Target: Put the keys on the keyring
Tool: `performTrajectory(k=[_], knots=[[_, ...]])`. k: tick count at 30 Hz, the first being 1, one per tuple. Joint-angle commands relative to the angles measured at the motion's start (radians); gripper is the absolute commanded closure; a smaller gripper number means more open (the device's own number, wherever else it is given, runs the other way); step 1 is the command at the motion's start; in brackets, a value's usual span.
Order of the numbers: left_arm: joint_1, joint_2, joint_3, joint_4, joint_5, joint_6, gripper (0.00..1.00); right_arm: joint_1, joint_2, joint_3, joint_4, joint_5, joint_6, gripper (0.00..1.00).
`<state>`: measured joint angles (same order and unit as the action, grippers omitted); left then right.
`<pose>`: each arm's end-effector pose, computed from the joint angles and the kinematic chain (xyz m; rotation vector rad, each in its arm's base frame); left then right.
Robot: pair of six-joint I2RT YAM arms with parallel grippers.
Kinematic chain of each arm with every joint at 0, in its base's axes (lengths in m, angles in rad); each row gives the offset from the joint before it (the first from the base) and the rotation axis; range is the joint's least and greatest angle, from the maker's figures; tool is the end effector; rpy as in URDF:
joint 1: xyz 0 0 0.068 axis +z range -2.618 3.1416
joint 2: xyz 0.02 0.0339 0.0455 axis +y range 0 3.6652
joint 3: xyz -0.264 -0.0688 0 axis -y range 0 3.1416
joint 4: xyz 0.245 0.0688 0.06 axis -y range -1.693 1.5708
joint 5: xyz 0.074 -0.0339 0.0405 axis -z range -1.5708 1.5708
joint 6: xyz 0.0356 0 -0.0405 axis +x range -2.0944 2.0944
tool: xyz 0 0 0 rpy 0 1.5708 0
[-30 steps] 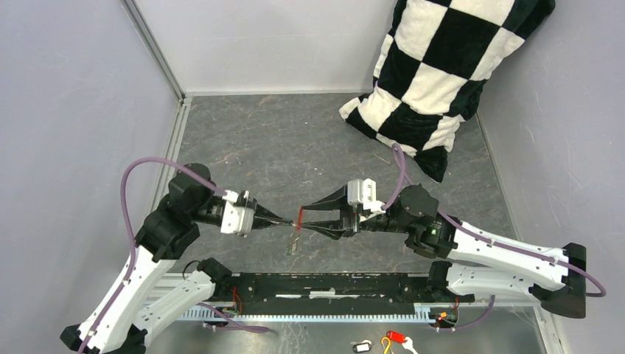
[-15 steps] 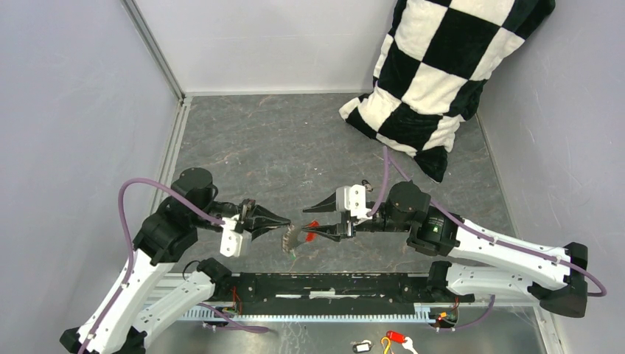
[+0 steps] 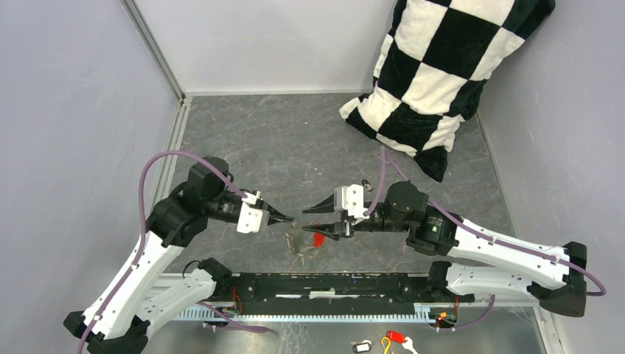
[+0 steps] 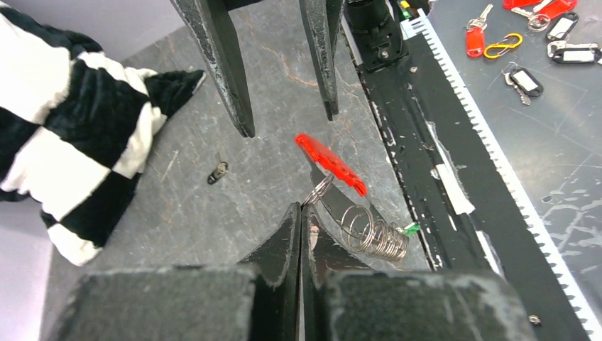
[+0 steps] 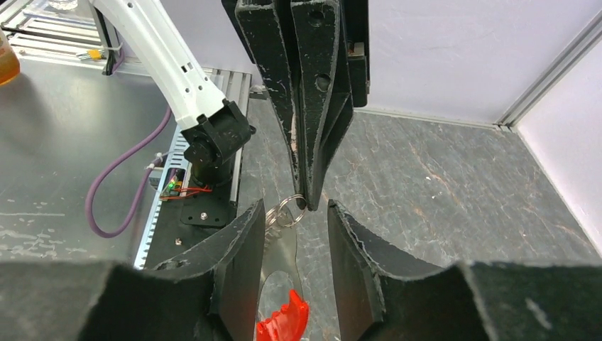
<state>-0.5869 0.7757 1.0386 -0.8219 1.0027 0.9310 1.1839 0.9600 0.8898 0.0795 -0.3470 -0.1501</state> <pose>0.0929 -0.0978 0.3706 1.6922 0.9623 -0.8291 0.0736 0.2126 0.3734 -1.2441 1.1105 1.0693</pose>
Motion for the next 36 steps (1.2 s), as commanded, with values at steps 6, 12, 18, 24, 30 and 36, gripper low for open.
performTrajectory(k=[6, 12, 18, 24, 30, 36], knots=[[-0.004, 0.034, 0.071, -0.013, -0.025, -0.183, 0.98, 0.001, 0.036, 0.045, -0.027, 0.045, 0.05, 0.58], [-0.005, 0.051, 0.082, -0.013, -0.044, -0.233, 0.98, 0.002, 0.087, 0.079, -0.064, 0.054, 0.08, 0.6], [-0.004, 0.048, 0.077, -0.013, -0.044, -0.231, 0.98, 0.001, 0.103, 0.083, -0.041, 0.07, 0.095, 0.67], [-0.005, 0.039, 0.068, -0.009, -0.016, -0.231, 0.98, 0.001, 0.121, 0.095, -0.037, 0.132, 0.101, 0.87], [-0.004, 0.019, 0.058, -0.011, 0.032, -0.215, 0.98, 0.0, 0.113, 0.083, -0.035, 0.174, 0.097, 0.99], [-0.005, 0.005, 0.044, -0.013, 0.034, -0.227, 0.61, 0.001, 0.022, -0.022, 0.105, 0.135, 0.091, 0.99]])
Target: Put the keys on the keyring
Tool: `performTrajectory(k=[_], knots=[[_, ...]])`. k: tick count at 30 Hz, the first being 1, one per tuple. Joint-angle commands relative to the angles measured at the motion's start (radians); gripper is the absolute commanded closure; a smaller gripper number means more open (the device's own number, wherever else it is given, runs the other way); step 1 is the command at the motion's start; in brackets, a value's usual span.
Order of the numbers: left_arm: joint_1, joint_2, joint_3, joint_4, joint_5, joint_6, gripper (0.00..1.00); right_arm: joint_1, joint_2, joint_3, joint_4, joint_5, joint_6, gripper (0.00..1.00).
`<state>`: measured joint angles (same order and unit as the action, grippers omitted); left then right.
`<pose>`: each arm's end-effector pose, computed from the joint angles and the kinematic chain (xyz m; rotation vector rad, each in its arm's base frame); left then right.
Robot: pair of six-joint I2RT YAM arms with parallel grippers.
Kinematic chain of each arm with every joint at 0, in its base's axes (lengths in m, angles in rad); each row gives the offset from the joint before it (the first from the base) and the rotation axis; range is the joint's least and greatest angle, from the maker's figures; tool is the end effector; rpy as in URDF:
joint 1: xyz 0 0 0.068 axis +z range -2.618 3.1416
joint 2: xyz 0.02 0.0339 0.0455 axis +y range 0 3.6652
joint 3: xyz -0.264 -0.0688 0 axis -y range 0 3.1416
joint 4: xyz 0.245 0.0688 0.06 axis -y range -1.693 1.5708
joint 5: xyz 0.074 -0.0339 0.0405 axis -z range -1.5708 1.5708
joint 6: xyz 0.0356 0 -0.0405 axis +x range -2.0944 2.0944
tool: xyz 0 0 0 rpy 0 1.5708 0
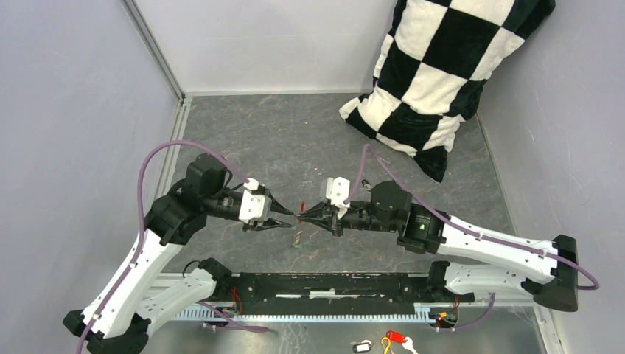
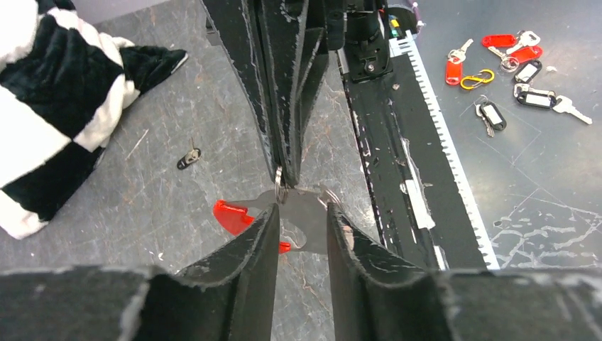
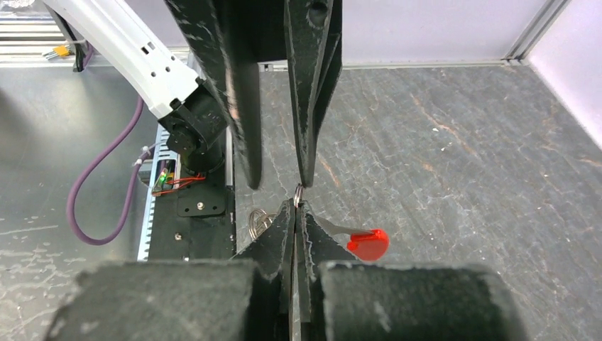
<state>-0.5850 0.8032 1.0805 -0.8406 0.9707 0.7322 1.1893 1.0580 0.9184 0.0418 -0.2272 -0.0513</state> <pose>0.0967 -0.0993 0.3780 1.6083 1.1709 -0.9274 0.0855 0.2346 0.3583 -1.1759 1.3316 1.0330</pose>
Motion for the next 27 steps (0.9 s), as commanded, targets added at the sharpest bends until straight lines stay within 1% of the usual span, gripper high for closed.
performTrajectory(k=[1, 6, 10, 14, 17, 23, 25, 27], knots=[[-0.006, -0.026, -0.003, 0.008, 0.059, -0.029, 0.59, -0.004, -0.088, -0.064, 0.165, 0.006, -0.004, 0.99], [-0.006, -0.05, -0.046, 0.057, 0.023, -0.057, 0.57, -0.005, -0.104, -0.087, 0.22, -0.049, 0.005, 0.99], [-0.006, -0.064, -0.086, 0.182, 0.011, -0.18, 0.58, -0.005, -0.101, -0.093, 0.239, -0.073, 0.011, 0.99], [-0.006, -0.063, -0.102, 0.262, 0.021, -0.253, 0.61, -0.005, -0.094, -0.095, 0.255, -0.105, 0.017, 1.0], [-0.006, -0.065, -0.103, 0.282, 0.039, -0.257, 0.62, -0.004, -0.09, -0.096, 0.257, -0.129, 0.02, 0.99], [-0.006, -0.066, -0.1, 0.301, 0.076, -0.285, 0.71, -0.005, -0.075, -0.099, 0.264, -0.166, 0.03, 0.99], [-0.006, -0.067, -0.095, 0.305, 0.106, -0.303, 0.73, -0.004, -0.071, -0.1, 0.264, -0.165, 0.033, 0.99], [-0.006, -0.066, -0.085, 0.276, 0.156, -0.289, 0.74, -0.004, -0.075, -0.102, 0.266, -0.15, 0.032, 0.99]])
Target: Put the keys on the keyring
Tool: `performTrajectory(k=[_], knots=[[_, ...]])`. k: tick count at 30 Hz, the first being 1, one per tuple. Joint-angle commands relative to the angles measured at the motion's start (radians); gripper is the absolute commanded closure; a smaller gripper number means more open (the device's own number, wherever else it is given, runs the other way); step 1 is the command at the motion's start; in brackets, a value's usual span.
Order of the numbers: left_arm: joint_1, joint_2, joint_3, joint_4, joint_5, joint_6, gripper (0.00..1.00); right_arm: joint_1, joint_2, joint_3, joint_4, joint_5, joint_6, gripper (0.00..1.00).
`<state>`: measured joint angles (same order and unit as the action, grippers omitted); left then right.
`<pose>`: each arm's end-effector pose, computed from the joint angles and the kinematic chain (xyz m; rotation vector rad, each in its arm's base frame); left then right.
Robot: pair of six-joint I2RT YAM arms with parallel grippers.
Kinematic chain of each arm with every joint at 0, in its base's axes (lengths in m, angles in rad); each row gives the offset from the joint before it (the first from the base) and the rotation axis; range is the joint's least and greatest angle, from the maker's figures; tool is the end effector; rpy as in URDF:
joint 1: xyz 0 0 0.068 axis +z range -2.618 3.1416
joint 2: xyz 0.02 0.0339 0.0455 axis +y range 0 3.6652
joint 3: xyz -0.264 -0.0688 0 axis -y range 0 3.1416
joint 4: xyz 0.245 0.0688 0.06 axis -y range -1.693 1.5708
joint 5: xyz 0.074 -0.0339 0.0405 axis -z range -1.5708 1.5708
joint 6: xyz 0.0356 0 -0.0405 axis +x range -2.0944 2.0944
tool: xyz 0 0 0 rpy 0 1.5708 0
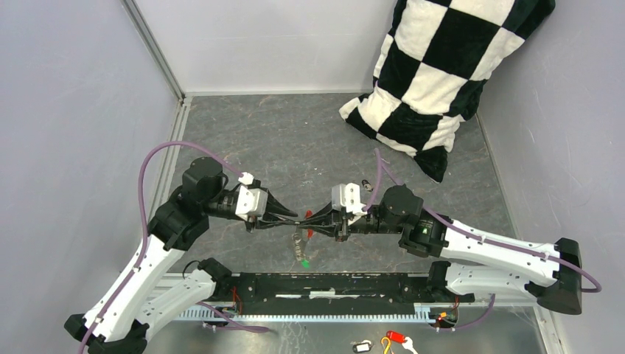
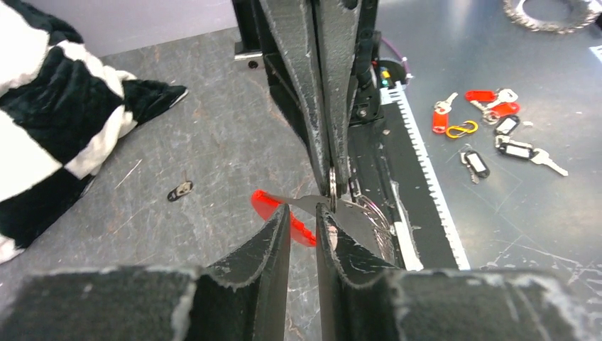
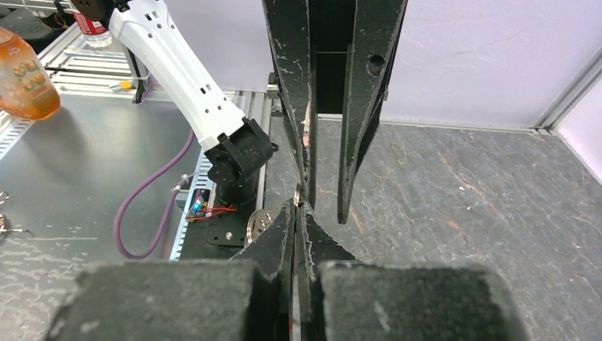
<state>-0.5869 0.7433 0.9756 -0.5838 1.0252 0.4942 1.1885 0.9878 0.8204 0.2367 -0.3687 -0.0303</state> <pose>0.0973 -0.1012 0.3751 1.4846 1.1421 -1.0364 0.0751 0.2211 0.3597 -1.1771 1.1281 1.1873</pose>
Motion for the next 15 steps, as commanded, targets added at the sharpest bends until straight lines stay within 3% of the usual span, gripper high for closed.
performTrajectory(k=[1, 8, 15], knots=[[-0.004, -0.004, 0.025, -0.016, 0.125, -0.035, 0.75, -0.004, -0.008, -0.006, 0.073, -0.002, 0.01, 0.99], [-0.004, 0.036, 0.071, -0.288, 0.181, 0.202, 0.75, -0.004, -0.016, -0.013, 0.08, 0.013, 0.022, 0.99], [-0.004, 0.038, 0.071, -0.303, 0.14, 0.272, 0.75, -0.004, -0.003, -0.011, 0.096, -0.011, 0.04, 0.99]])
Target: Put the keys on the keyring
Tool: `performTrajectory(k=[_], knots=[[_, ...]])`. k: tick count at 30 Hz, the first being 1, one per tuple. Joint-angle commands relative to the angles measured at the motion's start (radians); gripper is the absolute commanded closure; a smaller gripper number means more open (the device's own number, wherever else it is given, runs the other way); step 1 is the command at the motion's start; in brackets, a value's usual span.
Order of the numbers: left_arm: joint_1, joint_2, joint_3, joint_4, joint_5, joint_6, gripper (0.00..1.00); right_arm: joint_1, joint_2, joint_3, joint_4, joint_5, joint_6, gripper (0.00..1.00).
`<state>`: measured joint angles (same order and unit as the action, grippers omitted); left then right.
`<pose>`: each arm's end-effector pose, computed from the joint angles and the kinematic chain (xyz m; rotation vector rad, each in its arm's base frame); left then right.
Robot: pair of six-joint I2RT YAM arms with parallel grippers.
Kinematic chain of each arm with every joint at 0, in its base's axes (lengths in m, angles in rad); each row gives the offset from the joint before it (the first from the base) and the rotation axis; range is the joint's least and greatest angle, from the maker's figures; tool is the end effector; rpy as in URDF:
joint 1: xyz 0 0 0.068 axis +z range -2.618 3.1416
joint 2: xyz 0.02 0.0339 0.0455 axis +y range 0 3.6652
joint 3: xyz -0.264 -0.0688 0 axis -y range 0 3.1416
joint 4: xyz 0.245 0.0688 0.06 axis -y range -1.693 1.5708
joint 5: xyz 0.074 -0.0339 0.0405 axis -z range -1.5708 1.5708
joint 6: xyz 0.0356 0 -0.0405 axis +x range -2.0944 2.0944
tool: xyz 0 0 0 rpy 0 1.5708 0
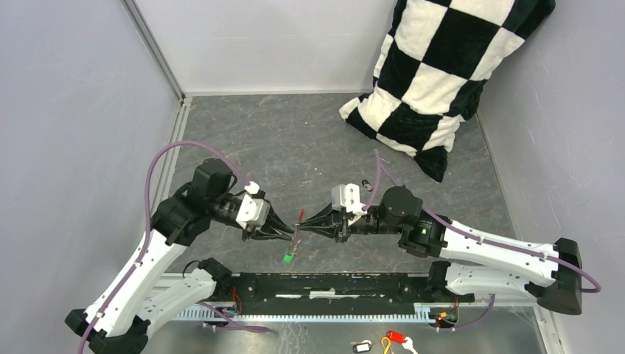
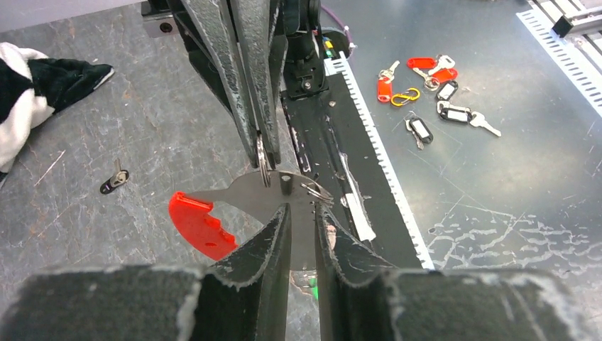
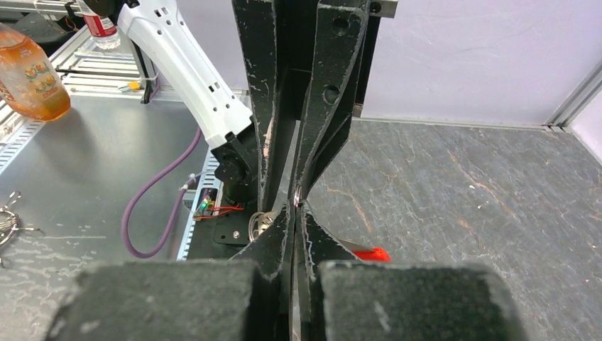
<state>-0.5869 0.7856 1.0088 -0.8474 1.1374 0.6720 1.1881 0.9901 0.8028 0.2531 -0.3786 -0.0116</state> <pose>0.0913 -0.0995 0.3610 1.6158 1.1658 -1.1679 0.0751 0.2219 0.3546 -1.1778 1.1400 1.2077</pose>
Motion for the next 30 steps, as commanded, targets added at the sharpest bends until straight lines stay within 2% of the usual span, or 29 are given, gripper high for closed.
performTrajectory(k=[1, 7, 12, 30], knots=[[-0.005, -0.006, 0.036, -0.025, 0.021, 0.085, 0.76, -0.003, -0.003, 0.007, 0.08, -0.006, 0.037, 0.99], [-0.004, -0.052, -0.001, 0.102, -0.058, -0.001, 0.78, -0.004, 0.008, 0.005, 0.091, -0.029, 0.05, 0.99], [-0.005, -0.074, -0.022, 0.193, -0.066, -0.093, 0.78, -0.002, 0.014, 0.004, 0.096, -0.034, 0.057, 0.99], [-0.004, -0.075, -0.041, 0.196, -0.044, -0.129, 0.78, -0.003, 0.025, -0.006, 0.166, -0.04, 0.094, 0.99]])
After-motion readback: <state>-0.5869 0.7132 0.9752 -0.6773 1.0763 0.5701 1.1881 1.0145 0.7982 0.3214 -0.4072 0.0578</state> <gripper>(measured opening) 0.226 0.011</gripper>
